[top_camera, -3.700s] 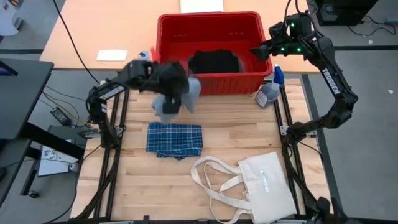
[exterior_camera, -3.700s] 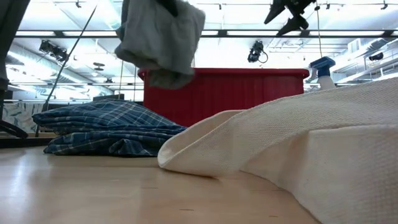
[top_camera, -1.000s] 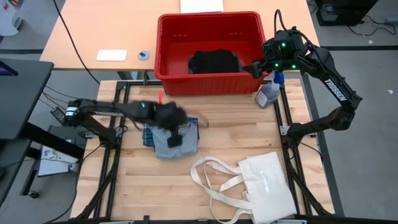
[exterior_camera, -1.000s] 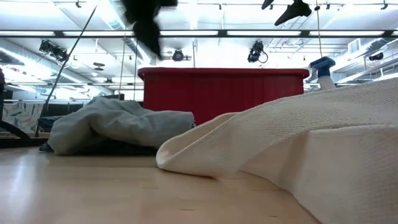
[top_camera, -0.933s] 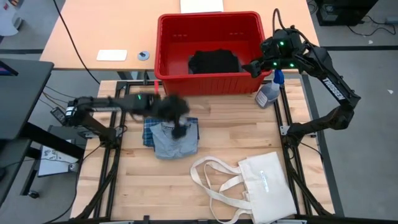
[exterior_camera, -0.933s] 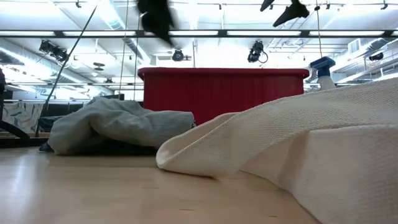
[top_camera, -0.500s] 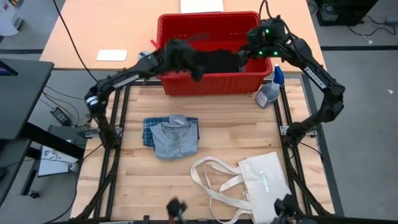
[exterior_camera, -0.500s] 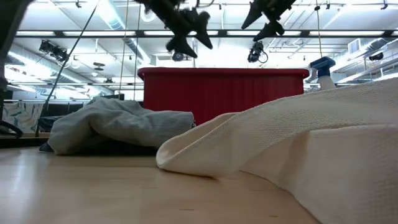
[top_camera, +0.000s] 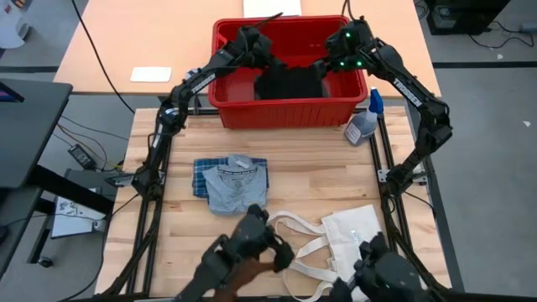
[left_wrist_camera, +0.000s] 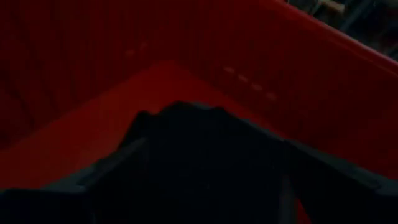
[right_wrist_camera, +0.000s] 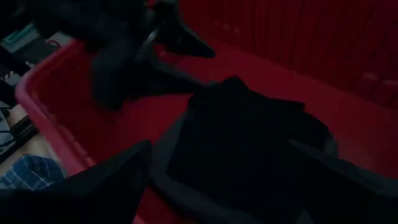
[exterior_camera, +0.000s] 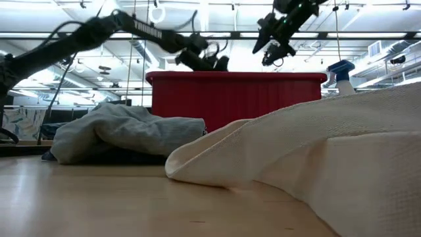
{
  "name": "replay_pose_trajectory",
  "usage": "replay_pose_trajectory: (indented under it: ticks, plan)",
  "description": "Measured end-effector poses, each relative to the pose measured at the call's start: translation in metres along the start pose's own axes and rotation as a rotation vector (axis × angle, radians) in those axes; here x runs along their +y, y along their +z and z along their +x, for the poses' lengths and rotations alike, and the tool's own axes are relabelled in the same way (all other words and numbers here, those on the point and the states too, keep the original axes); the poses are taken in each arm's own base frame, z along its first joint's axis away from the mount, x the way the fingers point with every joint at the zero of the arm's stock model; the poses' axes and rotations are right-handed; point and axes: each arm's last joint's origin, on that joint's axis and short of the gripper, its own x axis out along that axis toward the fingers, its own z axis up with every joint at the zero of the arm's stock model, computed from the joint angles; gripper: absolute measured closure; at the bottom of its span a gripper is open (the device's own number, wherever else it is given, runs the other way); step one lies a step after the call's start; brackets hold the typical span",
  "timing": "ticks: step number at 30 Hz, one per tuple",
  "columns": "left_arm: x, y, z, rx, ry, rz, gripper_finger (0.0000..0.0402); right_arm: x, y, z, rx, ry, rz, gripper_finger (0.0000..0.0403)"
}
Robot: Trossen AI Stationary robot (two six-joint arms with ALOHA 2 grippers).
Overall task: Fold laundry
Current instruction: Remove the black shirt from the red organizer bin
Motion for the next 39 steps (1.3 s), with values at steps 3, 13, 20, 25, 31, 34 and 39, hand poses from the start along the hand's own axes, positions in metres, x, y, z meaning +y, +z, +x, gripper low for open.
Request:
replay_pose_trajectory:
  ticks: [3, 13, 20, 25, 31, 34, 39]
  plan:
    - [0.03, -0.017, 0.011, 0.031, 0.023, -0.07, 0.0031, -0.003, -0.001, 0.015, 0.016, 0.001, 0.013, 0.0031]
    - [0.07, -0.045, 0.039, 0.021, 0.1, -0.045, 0.0031, -0.002, -0.006, 0.044, 0.062, 0.064, 0.053, 0.0031]
    - [0.083, -0.08, 0.064, 0.115, 0.113, -0.111, 0.0031, 0.001, -0.006, 0.045, 0.062, 0.072, 0.061, 0.0036]
    - [0.077, -0.084, 0.067, 0.145, 0.155, -0.04, 0.0039, 0.001, -0.007, 0.045, 0.066, 0.084, 0.069, 0.0042]
    - [0.079, -0.094, 0.072, 0.189, 0.143, -0.017, 0.0161, 0.001, -0.007, 0.045, 0.067, 0.098, 0.068, 0.0048]
    - [0.084, -0.101, 0.075, 0.212, 0.068, -0.04, 0.027, 0.001, -0.007, 0.045, 0.068, 0.102, 0.068, 0.0051]
    - [0.081, -0.093, 0.071, 0.201, -0.003, -0.076, 0.0384, 0.002, -0.007, 0.045, 0.072, 0.124, 0.069, 0.0056]
